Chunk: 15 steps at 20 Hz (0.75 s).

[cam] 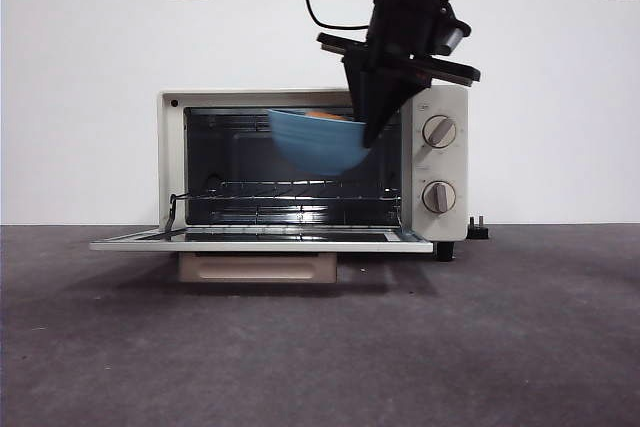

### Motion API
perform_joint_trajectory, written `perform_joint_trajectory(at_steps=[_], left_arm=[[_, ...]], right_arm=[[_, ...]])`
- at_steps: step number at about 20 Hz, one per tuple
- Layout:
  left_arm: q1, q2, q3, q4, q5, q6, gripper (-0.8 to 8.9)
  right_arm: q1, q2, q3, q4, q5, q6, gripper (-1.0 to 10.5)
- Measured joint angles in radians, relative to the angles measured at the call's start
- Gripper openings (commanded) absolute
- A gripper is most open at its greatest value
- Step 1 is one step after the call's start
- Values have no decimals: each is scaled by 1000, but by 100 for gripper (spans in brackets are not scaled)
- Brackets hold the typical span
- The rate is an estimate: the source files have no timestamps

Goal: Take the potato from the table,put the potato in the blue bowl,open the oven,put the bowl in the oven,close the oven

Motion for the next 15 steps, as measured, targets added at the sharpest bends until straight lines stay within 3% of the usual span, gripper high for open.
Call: perform_joint_trajectory(at_steps=[15], left_arm=[[0, 6, 0, 0, -3, 1, -5]], right_arm=[[-31, 48, 2, 97, 20, 54, -14]])
